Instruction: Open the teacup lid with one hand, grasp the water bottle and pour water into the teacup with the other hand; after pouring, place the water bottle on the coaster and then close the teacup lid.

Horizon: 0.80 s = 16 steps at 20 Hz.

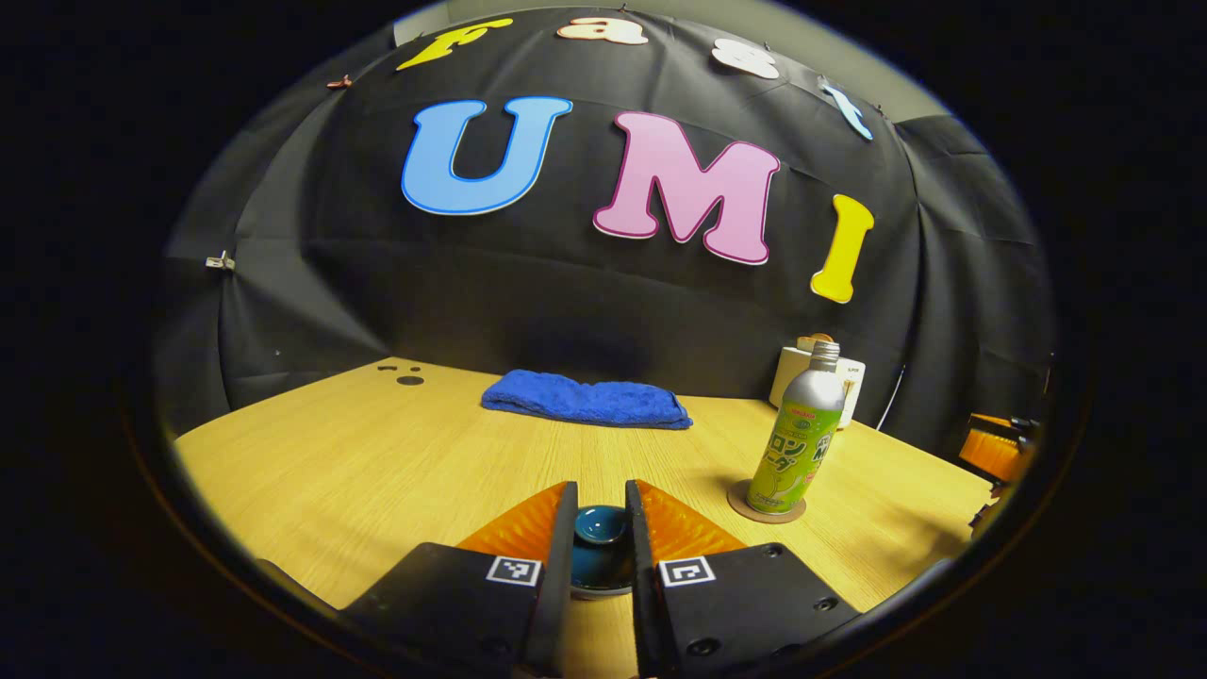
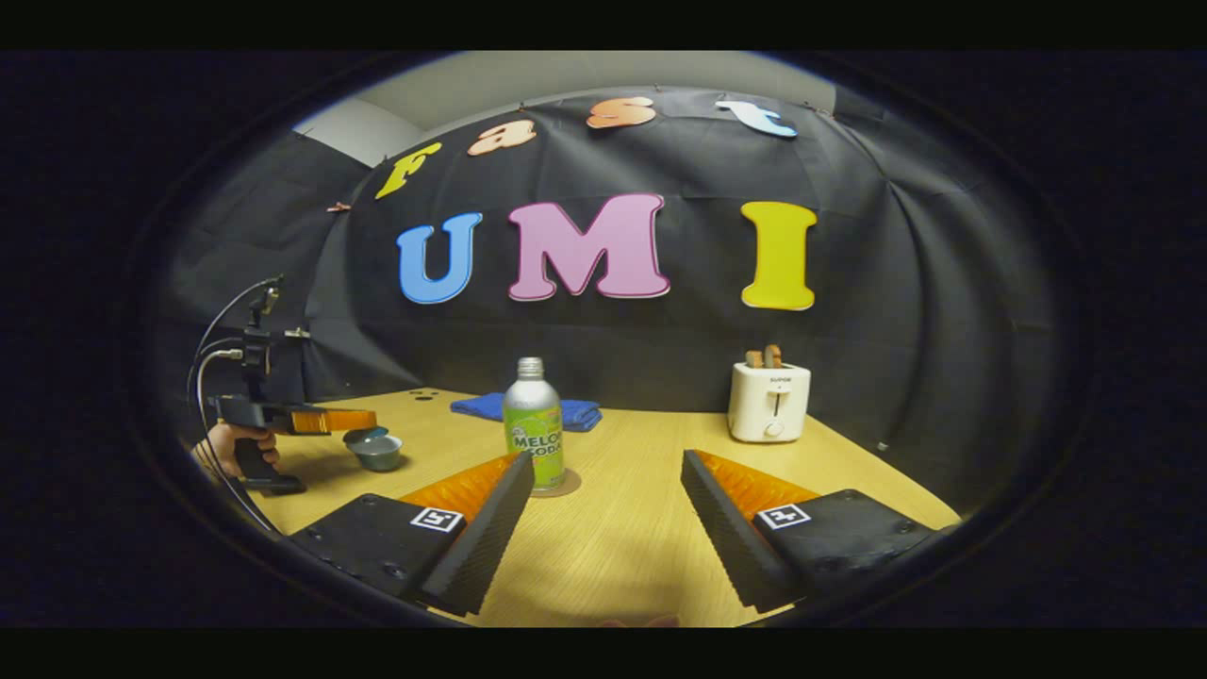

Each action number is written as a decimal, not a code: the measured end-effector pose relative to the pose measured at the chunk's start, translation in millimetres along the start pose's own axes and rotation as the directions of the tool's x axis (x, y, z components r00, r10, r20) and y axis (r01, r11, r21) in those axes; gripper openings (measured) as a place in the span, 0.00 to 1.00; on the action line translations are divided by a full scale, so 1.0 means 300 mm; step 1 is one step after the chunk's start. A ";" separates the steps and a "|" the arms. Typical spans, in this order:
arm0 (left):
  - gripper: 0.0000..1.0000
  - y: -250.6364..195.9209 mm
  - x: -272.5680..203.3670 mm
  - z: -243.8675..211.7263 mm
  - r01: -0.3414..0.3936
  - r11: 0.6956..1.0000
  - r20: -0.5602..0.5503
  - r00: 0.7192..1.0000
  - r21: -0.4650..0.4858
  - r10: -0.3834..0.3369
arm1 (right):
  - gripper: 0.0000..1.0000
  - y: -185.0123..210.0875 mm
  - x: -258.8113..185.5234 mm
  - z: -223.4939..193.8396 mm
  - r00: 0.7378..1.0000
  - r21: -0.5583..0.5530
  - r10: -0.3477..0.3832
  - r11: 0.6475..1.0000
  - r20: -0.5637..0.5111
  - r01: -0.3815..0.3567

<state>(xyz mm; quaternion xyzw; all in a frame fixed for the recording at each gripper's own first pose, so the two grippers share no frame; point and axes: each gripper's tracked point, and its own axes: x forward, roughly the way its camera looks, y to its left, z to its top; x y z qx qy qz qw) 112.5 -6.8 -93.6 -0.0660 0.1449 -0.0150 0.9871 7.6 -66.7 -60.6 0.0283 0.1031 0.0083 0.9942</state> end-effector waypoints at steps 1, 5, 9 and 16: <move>0.31 -0.002 0.005 -0.005 -0.002 1.000 -0.007 1.000 0.002 0.002 | 0.97 -0.003 -0.004 -0.006 1.000 0.014 0.002 1.000 -0.001 -0.002; 0.31 0.002 0.020 -0.015 -0.025 0.999 -0.016 1.000 0.035 0.025 | 0.97 -0.029 0.000 -0.012 1.000 0.016 -0.010 1.000 -0.003 0.010; 0.32 0.006 0.031 -0.034 -0.031 0.999 -0.032 0.999 0.042 0.032 | 0.97 -0.024 -0.003 0.001 1.000 0.024 -0.004 1.000 0.009 0.004; 0.36 0.002 0.033 -0.045 -0.036 0.997 -0.050 0.998 0.061 0.039 | 0.97 -0.026 -0.009 0.019 1.000 0.025 -0.009 1.000 0.027 0.008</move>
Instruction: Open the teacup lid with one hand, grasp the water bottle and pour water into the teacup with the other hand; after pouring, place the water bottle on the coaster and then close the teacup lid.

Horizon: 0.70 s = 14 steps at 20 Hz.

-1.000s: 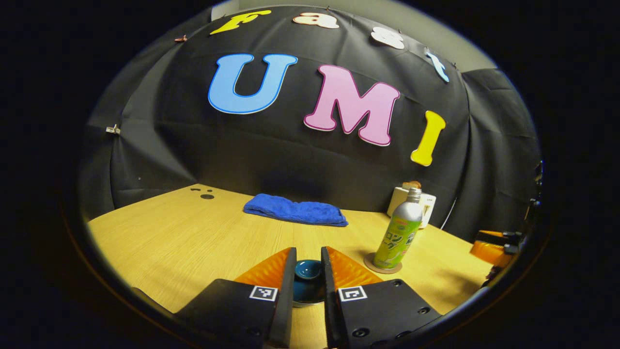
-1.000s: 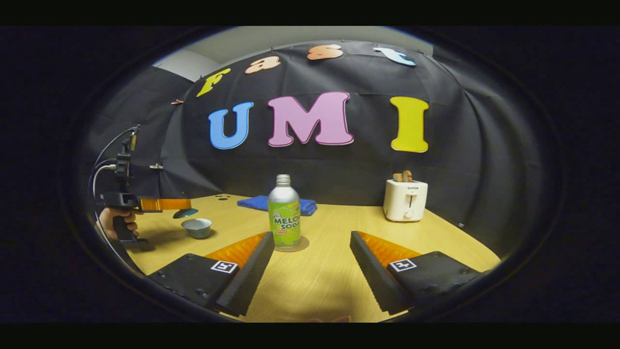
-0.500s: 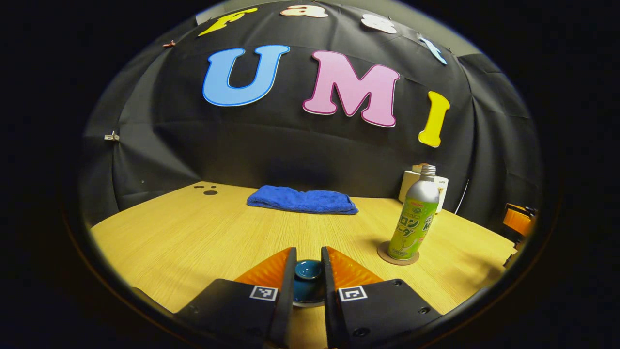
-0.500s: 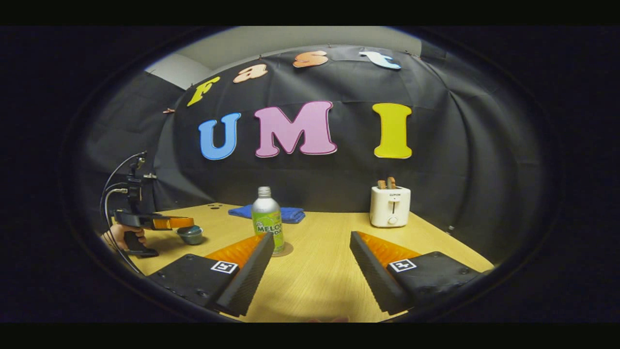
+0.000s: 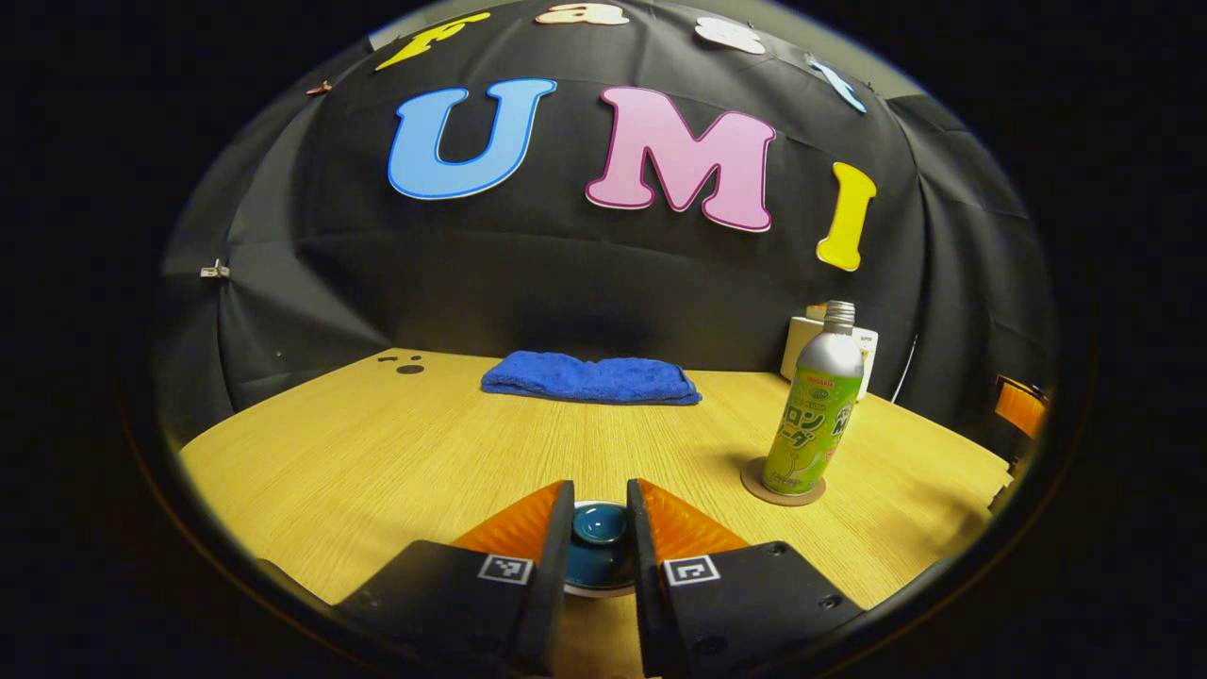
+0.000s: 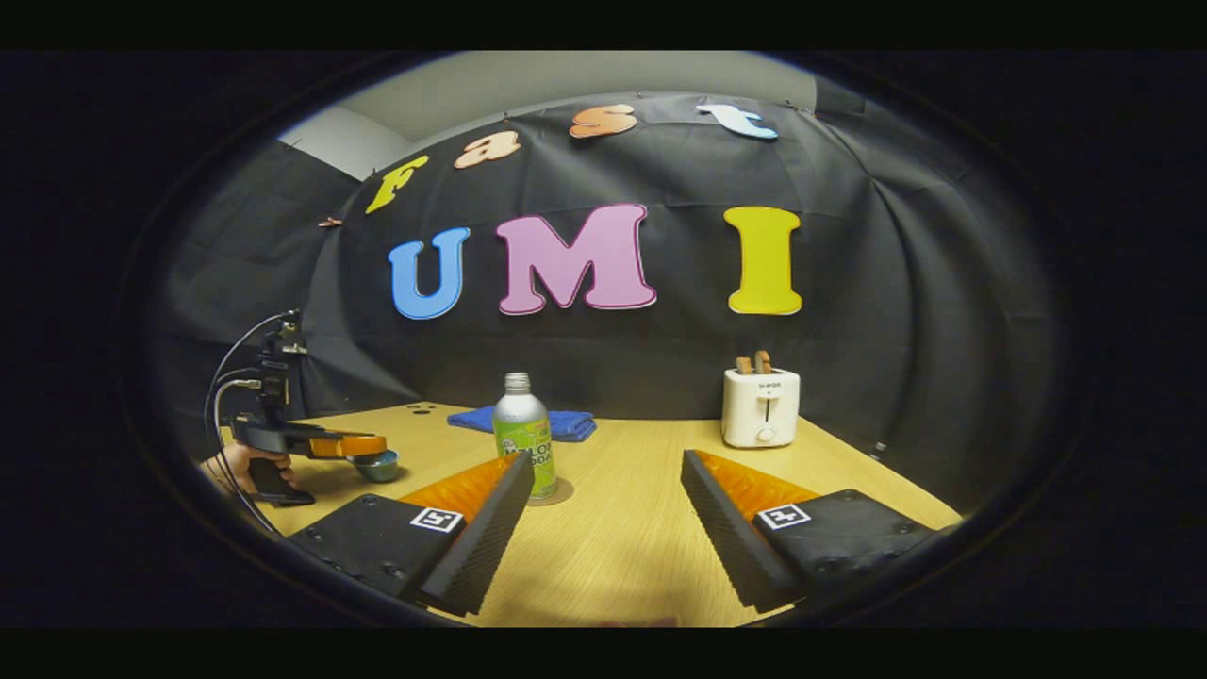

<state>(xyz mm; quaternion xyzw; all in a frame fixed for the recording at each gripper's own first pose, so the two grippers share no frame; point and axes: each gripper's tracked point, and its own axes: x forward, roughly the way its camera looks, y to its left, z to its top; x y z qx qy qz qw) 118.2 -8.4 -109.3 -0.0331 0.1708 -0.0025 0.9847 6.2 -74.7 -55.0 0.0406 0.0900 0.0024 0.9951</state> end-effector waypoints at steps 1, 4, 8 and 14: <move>0.37 0.000 -0.002 0.000 -0.002 1.000 0.002 1.000 0.000 0.002 | 0.97 -0.001 0.001 0.000 1.000 -0.003 -0.001 1.000 0.000 0.001; 0.49 0.006 -0.015 0.006 -0.016 1.000 0.010 1.000 -0.009 0.016 | 0.97 0.005 0.001 0.002 1.000 -0.009 0.002 1.000 0.001 -0.002; 0.78 0.010 -0.078 0.054 -0.025 1.000 0.067 0.997 -0.010 0.025 | 0.97 0.028 -0.003 0.009 1.000 0.005 0.017 1.000 0.006 -0.017; 0.95 0.007 -0.247 0.136 -0.056 0.998 0.193 0.980 0.034 0.049 | 0.97 0.098 -0.018 0.048 0.998 0.005 0.049 0.999 0.033 -0.049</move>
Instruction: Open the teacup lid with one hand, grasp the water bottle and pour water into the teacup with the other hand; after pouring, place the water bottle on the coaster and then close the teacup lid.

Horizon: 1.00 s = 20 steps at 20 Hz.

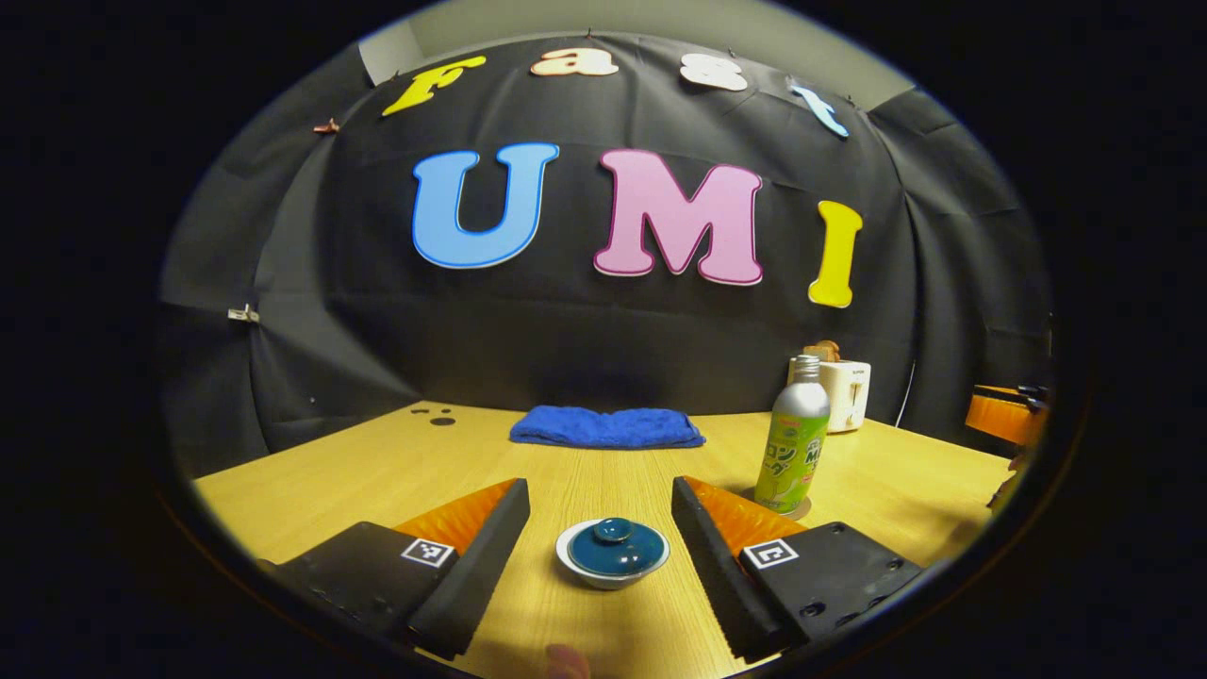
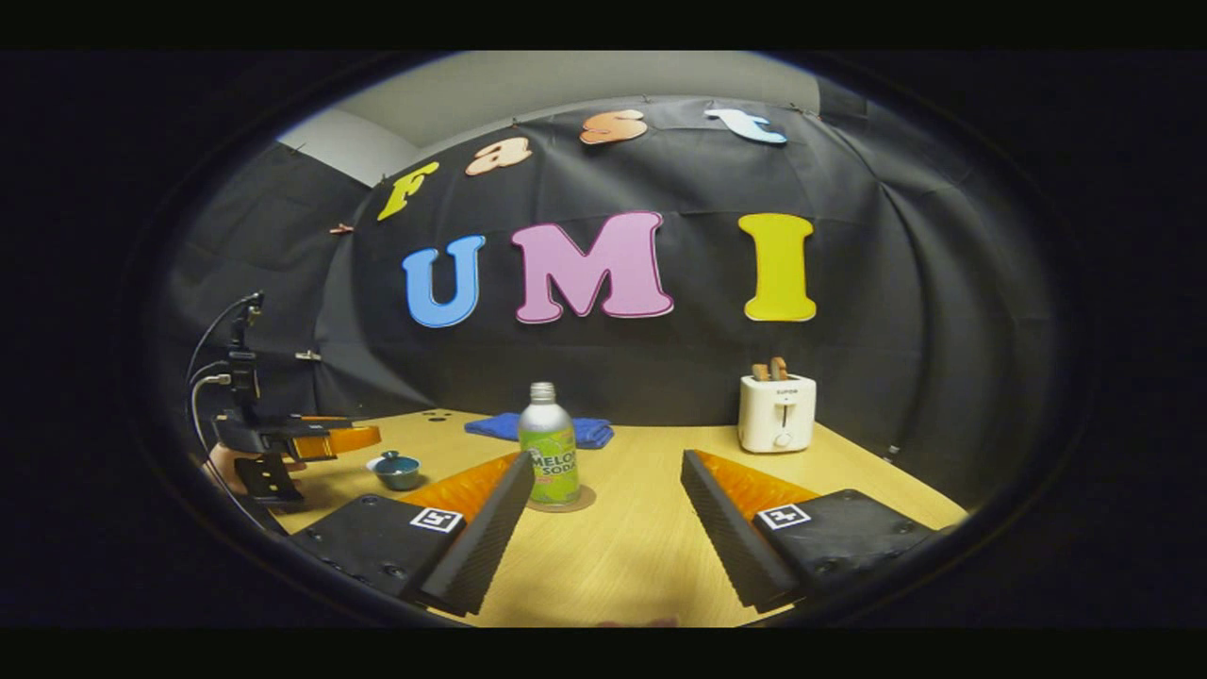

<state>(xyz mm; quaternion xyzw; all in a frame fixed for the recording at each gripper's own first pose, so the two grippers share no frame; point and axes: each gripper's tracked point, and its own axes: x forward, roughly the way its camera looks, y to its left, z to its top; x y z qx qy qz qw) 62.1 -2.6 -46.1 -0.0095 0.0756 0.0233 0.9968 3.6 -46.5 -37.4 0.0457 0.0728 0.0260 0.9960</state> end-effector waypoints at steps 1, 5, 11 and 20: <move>0.95 -0.010 -0.026 0.007 0.011 1.000 0.008 1.000 -0.018 -0.010 | 0.97 0.014 -0.003 0.007 1.000 0.000 0.005 1.000 0.005 -0.005; 0.95 -0.047 -0.122 0.008 0.053 0.997 0.029 0.998 -0.047 -0.052 | 0.97 0.066 -0.023 0.046 0.999 -0.001 0.028 1.000 0.027 -0.028; 0.95 -0.045 -0.178 0.023 0.064 0.996 0.055 0.997 -0.059 -0.061 | 0.97 0.087 -0.053 0.075 0.999 -0.012 0.019 1.000 0.045 -0.019; 0.95 -0.085 -0.187 0.023 0.091 0.995 0.062 0.994 -0.046 -0.088 | 0.97 0.085 -0.050 0.060 0.999 -0.015 0.020 1.000 0.037 -0.020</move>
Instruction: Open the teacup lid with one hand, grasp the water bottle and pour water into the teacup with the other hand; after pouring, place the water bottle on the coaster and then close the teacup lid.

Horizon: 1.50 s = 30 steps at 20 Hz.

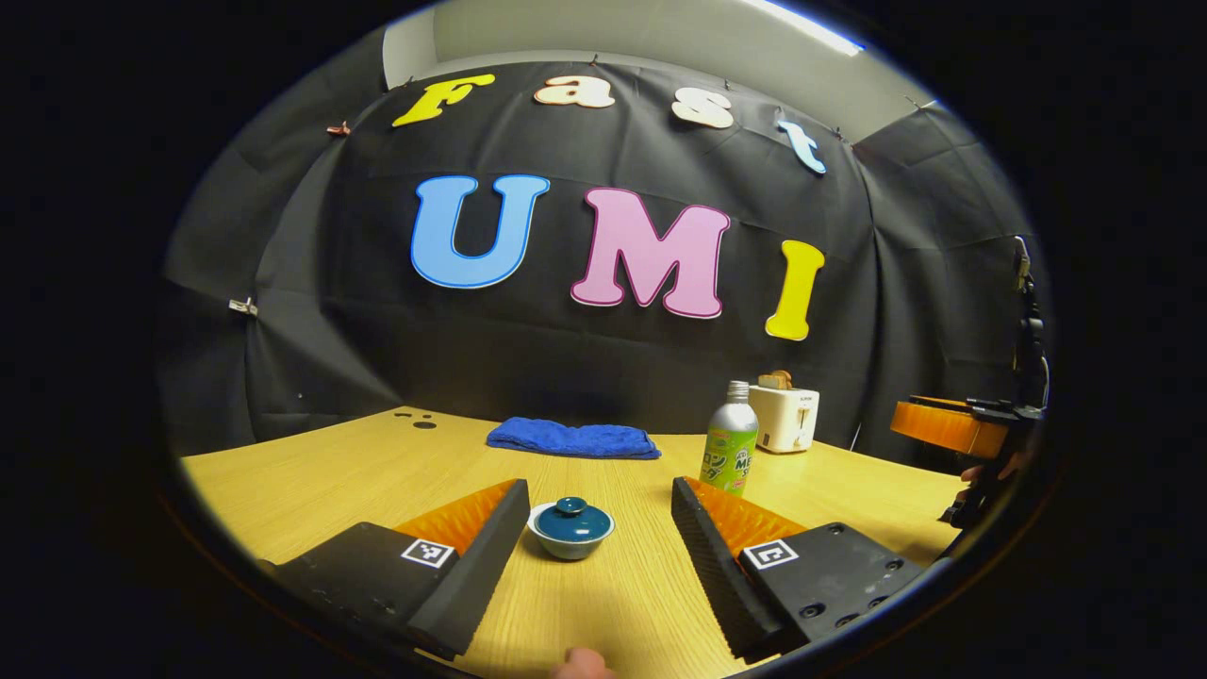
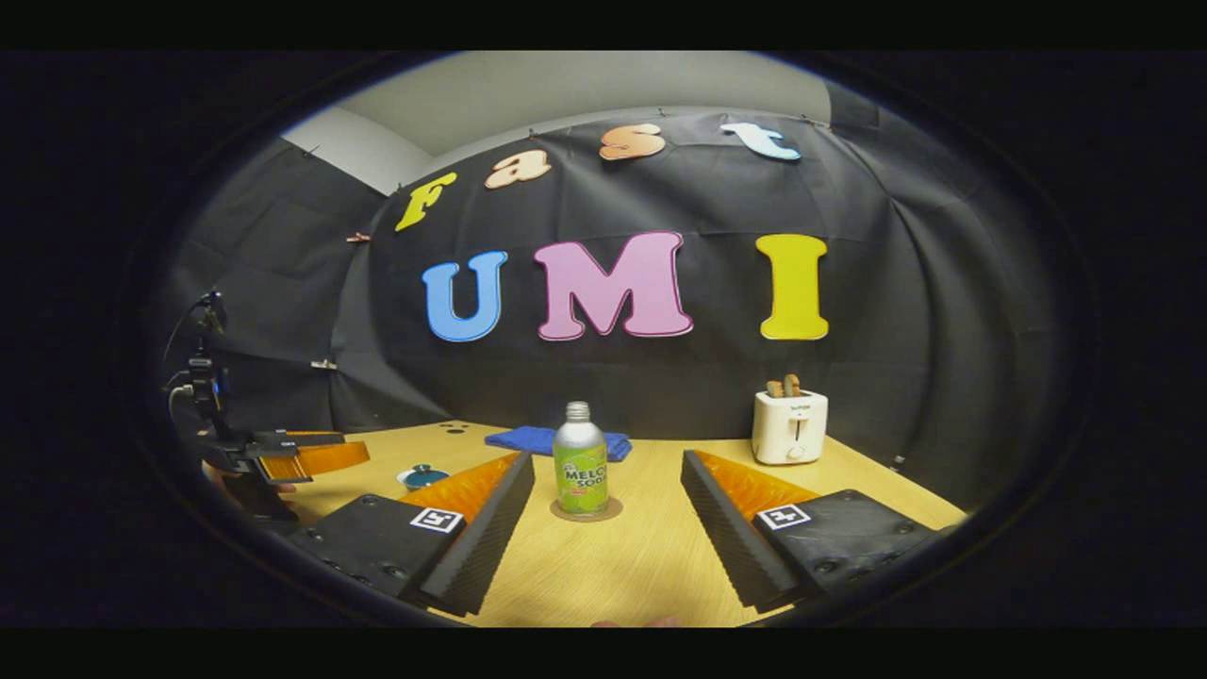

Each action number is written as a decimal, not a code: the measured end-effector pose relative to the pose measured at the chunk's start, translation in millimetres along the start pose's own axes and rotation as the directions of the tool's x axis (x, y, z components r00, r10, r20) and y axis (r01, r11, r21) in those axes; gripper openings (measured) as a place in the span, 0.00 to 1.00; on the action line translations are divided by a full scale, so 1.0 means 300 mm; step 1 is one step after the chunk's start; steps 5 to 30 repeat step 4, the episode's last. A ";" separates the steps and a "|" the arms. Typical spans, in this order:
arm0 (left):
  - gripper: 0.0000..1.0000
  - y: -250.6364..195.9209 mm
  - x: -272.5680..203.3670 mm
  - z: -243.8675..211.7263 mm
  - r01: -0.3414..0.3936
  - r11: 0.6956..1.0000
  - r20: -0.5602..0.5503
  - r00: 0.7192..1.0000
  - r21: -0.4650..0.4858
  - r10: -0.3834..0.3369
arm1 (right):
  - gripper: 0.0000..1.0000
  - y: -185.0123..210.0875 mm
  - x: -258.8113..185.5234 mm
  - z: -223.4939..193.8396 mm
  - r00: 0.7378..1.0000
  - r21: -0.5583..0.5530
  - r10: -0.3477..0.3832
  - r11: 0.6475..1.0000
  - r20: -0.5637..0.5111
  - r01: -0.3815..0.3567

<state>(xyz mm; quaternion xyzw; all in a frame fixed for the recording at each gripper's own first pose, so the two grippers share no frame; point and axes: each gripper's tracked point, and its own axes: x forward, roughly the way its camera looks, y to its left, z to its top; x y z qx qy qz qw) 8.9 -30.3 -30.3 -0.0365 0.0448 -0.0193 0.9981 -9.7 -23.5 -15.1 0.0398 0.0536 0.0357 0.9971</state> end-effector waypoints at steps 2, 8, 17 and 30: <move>0.95 -0.001 0.001 -0.005 0.003 1.000 -0.004 1.000 -0.001 -0.003 | 0.97 0.009 -0.001 0.004 1.000 -0.003 0.006 1.000 0.005 -0.006; 0.95 -0.001 0.003 -0.013 0.005 1.000 -0.010 1.000 -0.004 -0.005 | 0.97 0.010 0.000 0.006 1.000 -0.006 0.004 1.000 0.009 -0.004; 0.95 -0.001 0.003 -0.013 0.005 1.000 -0.010 1.000 -0.004 -0.005 | 0.97 0.010 0.000 0.006 1.000 -0.006 0.004 1.000 0.009 -0.004; 0.95 -0.001 0.003 -0.013 0.005 1.000 -0.010 1.000 -0.004 -0.005 | 0.97 0.010 0.000 0.006 1.000 -0.006 0.004 1.000 0.009 -0.004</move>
